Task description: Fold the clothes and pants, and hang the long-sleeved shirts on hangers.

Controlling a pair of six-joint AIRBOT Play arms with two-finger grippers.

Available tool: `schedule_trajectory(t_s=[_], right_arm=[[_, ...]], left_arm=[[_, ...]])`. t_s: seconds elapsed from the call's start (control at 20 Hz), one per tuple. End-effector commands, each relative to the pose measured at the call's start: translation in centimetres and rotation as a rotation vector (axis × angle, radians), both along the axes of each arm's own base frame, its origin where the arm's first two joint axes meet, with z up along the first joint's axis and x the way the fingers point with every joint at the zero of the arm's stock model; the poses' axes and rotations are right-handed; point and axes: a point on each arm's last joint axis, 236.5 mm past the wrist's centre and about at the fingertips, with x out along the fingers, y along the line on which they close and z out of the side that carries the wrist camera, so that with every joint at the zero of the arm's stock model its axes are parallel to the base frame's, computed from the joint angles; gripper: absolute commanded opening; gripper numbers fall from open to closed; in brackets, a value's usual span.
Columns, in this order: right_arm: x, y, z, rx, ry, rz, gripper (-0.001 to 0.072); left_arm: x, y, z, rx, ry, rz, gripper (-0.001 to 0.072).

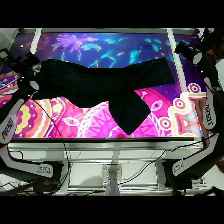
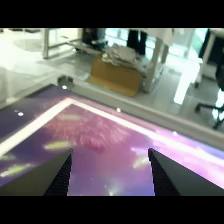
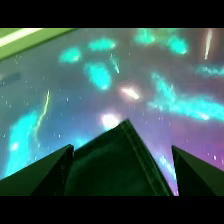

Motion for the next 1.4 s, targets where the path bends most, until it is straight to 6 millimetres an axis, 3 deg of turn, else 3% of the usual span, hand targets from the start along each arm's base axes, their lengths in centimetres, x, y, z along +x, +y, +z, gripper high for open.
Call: schedule_trajectory(t_s=[0.0, 0.15, 0.3, 0.4, 0.5, 0.6, 0.7, 0.8, 0.85, 1.1, 1.25, 1.35], right_arm=[[-3.1, -1.8, 0.0, 0.021, 0.116, -0.022, 0.0694], [-6.9, -4.6, -0.4, 0.054, 0.243, -0.064, 0.0694], [-12.5, -6.9, -3.9, 0.072, 0.488, -0.082, 0.0692], [-15.6, -7.8, -5.7, 0.058, 0.620, -0.031, 0.0691], [-18.2, -8.1, -7.3, 0.046, 0.732, 0.038, 0.0691], [-19.5, -8.3, -8.2, 0.027, 0.785, 0.094, 0.0690], [-19.9, -8.1, -8.9, 0.006, 0.813, 0.145, 0.0663], [-19.7, -7.7, -9.2, 0.017, 0.808, 0.156, 0.0663], [-19.4, -7.5, -9.1, 0.026, 0.795, 0.159, 0.0663], [-18.2, -6.4, -8.7, 0.073, 0.735, 0.172, 0.0663], [-17.9, -6.4, -8.7, 0.074, 0.725, 0.171, 0.0663], [-17.9, -6.3, -8.7, 0.078, 0.724, 0.173, 0.0663]], left_arm=[[-1.7, 1.7, 1.2, 0.039, 0.135, 0.008, 0.0562], [-4.7, 1.1, -0.5, 0.092, 0.421, -0.129, 0.0562], [-9.2, 0.8, -1.5, -0.009, 0.596, -0.219, 0.0535], [-12.9, 2.4, -2.5, -0.012, 0.729, -0.225, 0.0545], [-17.3, 4.4, -4.9, -0.043, 0.897, -0.221, 0.0544], [-21.6, 4.7, -8.1, -0.155, 1.058, -0.274, 0.0544], [-24.6, 4.6, -10.8, -0.267, 1.165, -0.325, 0.0550], [-24.6, 4.1, -12.7, -0.324, 1.175, -0.394, 0.0669], [-23.8, 3.9, -13.3, -0.356, 1.146, -0.409, 0.0684], [-17.4, 3.1, -15.8, -0.559, 0.921, -0.406, 0.0684], [-15.2, 3.8, -18.2, -0.580, 0.882, -0.351, 0.0685], [-13.5, 5.1, -18.7, -0.564, 0.823, -0.280, 0.0685]])
